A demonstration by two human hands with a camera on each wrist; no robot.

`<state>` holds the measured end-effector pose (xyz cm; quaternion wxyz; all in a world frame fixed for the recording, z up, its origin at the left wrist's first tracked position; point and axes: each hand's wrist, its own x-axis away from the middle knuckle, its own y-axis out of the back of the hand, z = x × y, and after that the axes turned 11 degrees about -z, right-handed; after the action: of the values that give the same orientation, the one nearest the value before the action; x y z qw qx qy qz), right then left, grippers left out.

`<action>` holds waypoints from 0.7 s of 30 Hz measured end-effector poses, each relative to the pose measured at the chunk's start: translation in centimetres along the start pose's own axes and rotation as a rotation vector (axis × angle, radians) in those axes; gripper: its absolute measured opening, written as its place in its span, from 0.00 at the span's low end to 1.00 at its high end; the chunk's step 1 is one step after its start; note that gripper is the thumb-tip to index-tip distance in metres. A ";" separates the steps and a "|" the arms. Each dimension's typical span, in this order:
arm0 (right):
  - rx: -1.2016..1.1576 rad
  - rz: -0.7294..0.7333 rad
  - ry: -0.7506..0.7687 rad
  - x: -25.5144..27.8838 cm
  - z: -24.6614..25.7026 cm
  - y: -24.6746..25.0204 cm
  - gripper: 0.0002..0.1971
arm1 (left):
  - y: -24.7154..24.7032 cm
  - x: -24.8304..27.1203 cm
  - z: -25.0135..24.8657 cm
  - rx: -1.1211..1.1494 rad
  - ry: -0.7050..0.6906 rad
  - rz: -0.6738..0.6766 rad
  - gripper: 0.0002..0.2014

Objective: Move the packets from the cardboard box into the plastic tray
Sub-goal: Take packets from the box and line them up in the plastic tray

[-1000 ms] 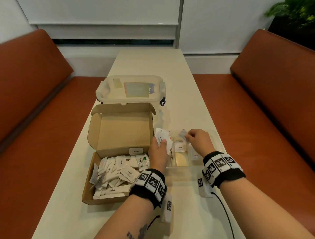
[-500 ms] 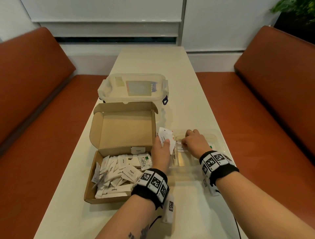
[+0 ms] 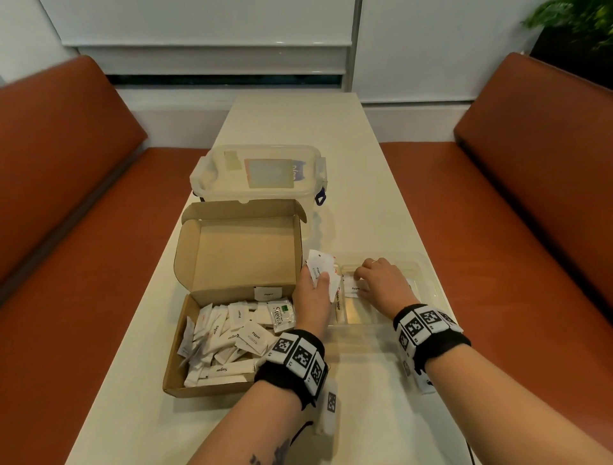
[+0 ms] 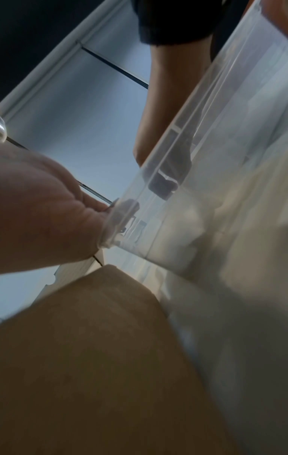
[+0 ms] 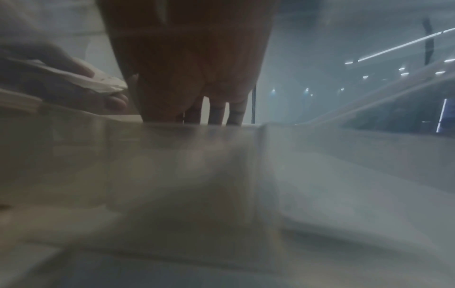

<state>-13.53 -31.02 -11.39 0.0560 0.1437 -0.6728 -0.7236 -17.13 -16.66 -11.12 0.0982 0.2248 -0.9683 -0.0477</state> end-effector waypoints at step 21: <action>-0.554 -0.352 -0.263 0.0 2.3 2.3 0.09 | 0.2 0.6 -0.4 -0.072 -0.070 0.127 0.10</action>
<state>-14.48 -29.08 -8.98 -0.1199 0.1422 -0.4176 -0.8894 -17.70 -16.78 -10.56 0.0751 0.1574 -0.9811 -0.0838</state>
